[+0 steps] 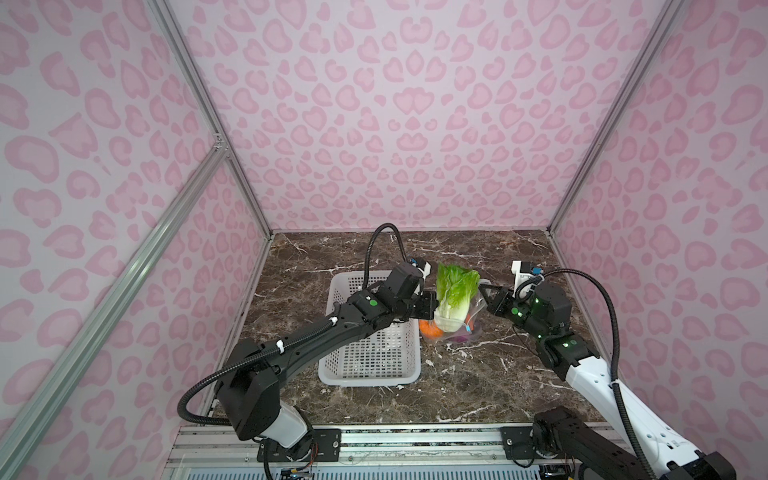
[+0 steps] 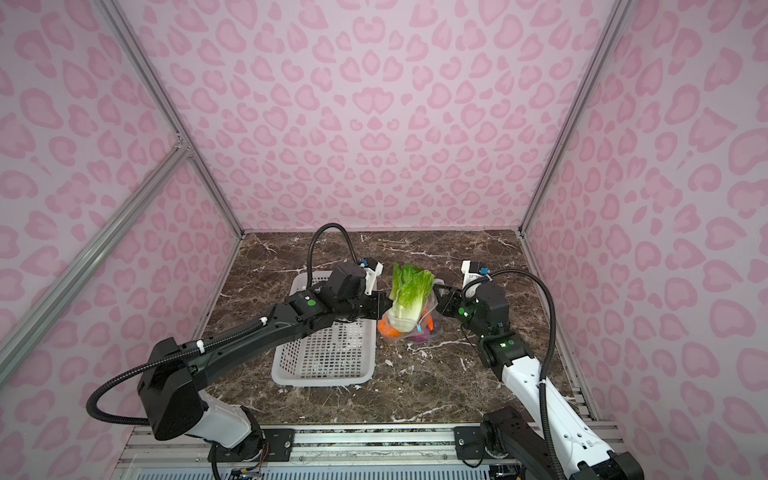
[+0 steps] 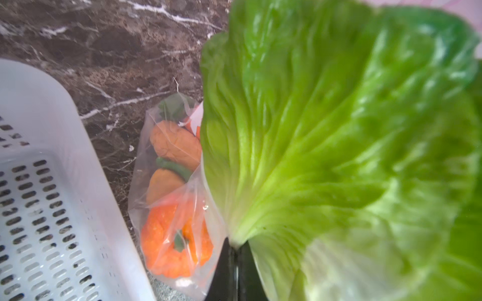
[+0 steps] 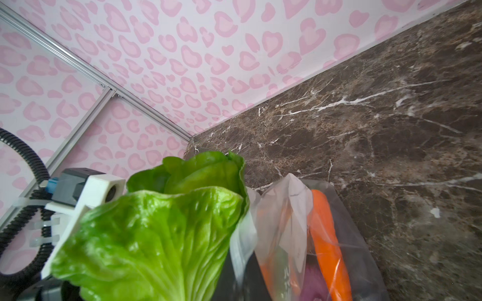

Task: Place the food in the zip-top bag and seal the zipper

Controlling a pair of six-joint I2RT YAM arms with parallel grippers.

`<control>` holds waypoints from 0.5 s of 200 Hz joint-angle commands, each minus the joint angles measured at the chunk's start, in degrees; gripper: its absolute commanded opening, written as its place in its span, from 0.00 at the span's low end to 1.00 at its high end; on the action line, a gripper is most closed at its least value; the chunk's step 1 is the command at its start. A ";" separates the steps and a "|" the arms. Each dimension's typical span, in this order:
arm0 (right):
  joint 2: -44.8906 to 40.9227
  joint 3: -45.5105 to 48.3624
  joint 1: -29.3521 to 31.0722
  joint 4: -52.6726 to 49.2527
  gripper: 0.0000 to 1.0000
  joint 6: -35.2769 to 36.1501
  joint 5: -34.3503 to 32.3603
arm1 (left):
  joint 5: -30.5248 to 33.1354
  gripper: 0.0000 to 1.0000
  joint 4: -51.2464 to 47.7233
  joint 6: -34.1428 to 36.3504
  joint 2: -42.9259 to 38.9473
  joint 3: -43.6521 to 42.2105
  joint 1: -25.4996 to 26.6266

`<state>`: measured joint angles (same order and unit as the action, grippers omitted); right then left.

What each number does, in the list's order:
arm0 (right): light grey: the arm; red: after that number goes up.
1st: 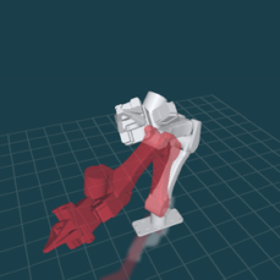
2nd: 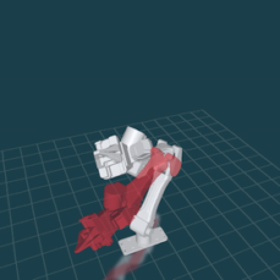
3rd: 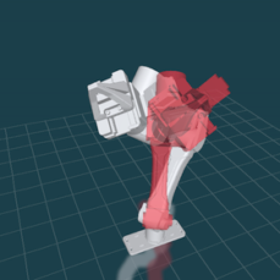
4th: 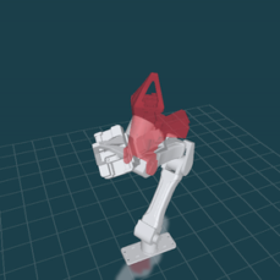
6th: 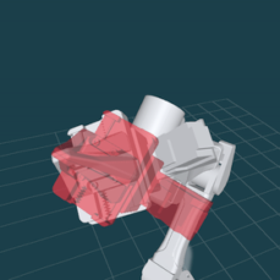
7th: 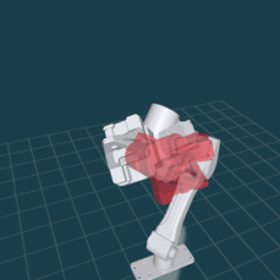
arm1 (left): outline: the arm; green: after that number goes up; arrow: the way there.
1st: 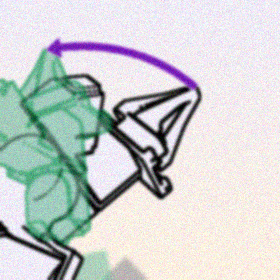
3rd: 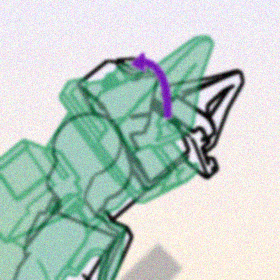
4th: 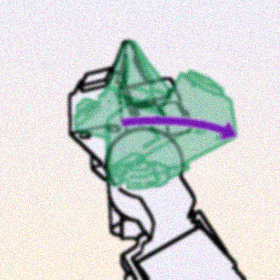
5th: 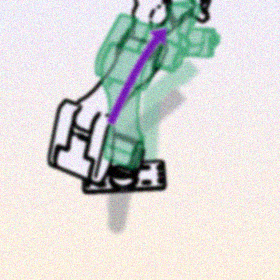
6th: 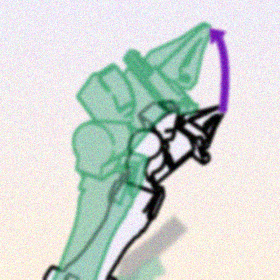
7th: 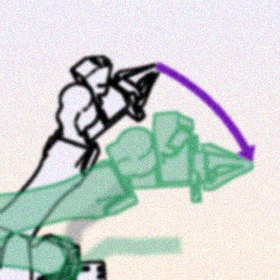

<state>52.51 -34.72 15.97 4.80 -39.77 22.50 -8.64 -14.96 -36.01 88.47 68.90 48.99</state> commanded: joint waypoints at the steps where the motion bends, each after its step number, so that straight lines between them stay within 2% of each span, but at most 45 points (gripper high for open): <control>1: -0.19 2.03 0.07 3.00 0.00 1.09 1.66 | 3.00 0.06 0.81 1.45 1.21 -1.16 1.37; 42: -2.77 7.33 0.34 5.99 0.00 -0.17 -0.81 | 5.76 0.11 -0.44 3.42 2.85 -1.22 4.36; 74: -3.80 7.36 0.32 4.06 0.00 0.43 -1.93 | 6.52 0.35 -3.17 3.29 3.32 0.20 4.88; 81: -3.91 7.32 0.34 3.51 0.00 0.57 -2.04 | 6.86 0.44 -3.71 2.90 2.92 0.35 4.76; 100: -4.00 7.16 0.30 2.60 0.00 0.96 -2.45 | 7.11 0.51 -4.62 1.51 1.08 0.38 3.90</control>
<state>48.69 -27.38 16.23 7.29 -39.86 21.08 -3.07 -17.56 -33.45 91.35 68.60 53.67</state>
